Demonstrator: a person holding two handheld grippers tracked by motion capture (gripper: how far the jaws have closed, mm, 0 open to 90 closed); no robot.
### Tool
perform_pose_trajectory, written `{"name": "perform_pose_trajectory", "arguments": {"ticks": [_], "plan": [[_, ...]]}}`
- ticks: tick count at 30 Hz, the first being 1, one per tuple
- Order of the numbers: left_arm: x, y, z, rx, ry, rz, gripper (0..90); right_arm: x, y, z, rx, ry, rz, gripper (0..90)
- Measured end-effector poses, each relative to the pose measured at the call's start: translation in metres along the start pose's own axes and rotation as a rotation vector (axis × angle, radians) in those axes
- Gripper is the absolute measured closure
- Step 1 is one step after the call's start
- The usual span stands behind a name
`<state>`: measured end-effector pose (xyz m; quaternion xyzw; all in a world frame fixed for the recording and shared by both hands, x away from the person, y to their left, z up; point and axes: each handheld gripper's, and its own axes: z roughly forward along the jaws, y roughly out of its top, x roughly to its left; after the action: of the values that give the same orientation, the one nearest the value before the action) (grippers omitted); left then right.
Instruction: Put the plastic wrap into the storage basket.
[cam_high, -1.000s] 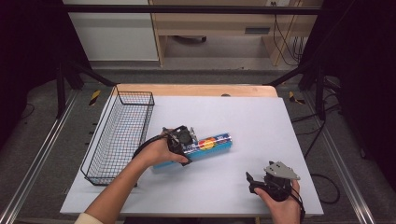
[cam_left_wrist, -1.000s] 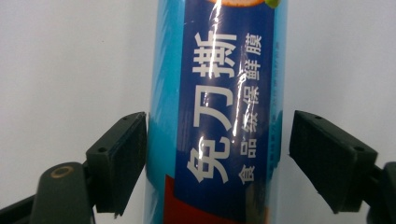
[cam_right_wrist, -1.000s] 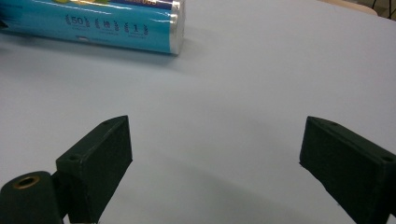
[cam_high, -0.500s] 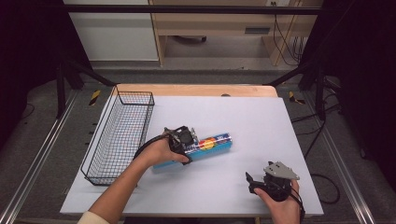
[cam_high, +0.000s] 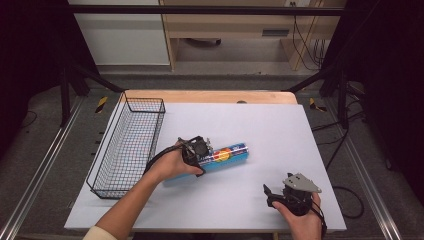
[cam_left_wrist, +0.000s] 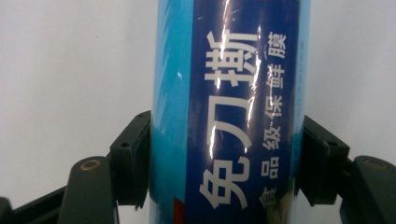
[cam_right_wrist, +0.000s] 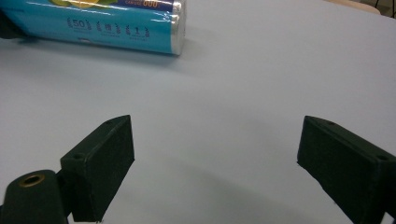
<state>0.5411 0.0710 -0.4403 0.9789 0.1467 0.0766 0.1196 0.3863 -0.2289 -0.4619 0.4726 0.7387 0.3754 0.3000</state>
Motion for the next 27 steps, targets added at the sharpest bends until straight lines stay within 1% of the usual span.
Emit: {"name": "perform_pose_trajectory", "arguments": {"ticks": [1,3,4,5,7,12,19,22,24,26,27], "plan": [[-0.001,0.0,0.0,-0.003,0.002,-0.008,31.5,0.0,0.0,0.0,-0.003,-0.002,0.002,11.2],[-0.004,-0.001,0.0,-0.012,-0.014,-0.032,31.8,0.0,0.0,0.0,-0.002,0.002,0.006,11.4],[-0.004,-0.001,0.0,-0.012,-0.014,-0.032,31.8,0.0,0.0,0.0,-0.002,0.002,0.006,11.4],[-0.006,-0.002,-0.001,-0.026,-0.021,-0.043,31.9,-0.001,0.0,0.0,-0.002,0.002,0.004,11.4],[-0.008,-0.003,-0.003,-0.042,-0.025,-0.046,31.9,0.0,0.0,0.0,-0.001,0.003,0.007,11.4],[-0.012,-0.003,-0.01,-0.066,-0.019,-0.039,32.0,0.0,0.0,0.0,-0.003,0.006,0.007,11.4],[-0.017,-0.003,-0.018,-0.077,-0.003,-0.023,32.1,-0.001,0.0,0.0,-0.001,0.006,0.008,11.4],[-0.02,-0.005,-0.02,-0.081,-0.004,-0.026,32.1,-0.001,0.0,0.0,0.001,0.004,0.008,11.4],[-0.022,-0.005,-0.023,-0.085,0.006,-0.024,32.1,-0.001,0.0,0.0,0.001,0.006,0.008,11.4],[-0.023,-0.005,-0.027,-0.097,0.01,-0.021,32.1,-0.001,0.0,0.0,-0.002,0.002,0.007,11.4],[-0.024,-0.005,-0.029,-0.106,0.008,-0.03,32.1,-0.001,0.0,0.0,-0.002,0.001,0.006,11.4]]}}
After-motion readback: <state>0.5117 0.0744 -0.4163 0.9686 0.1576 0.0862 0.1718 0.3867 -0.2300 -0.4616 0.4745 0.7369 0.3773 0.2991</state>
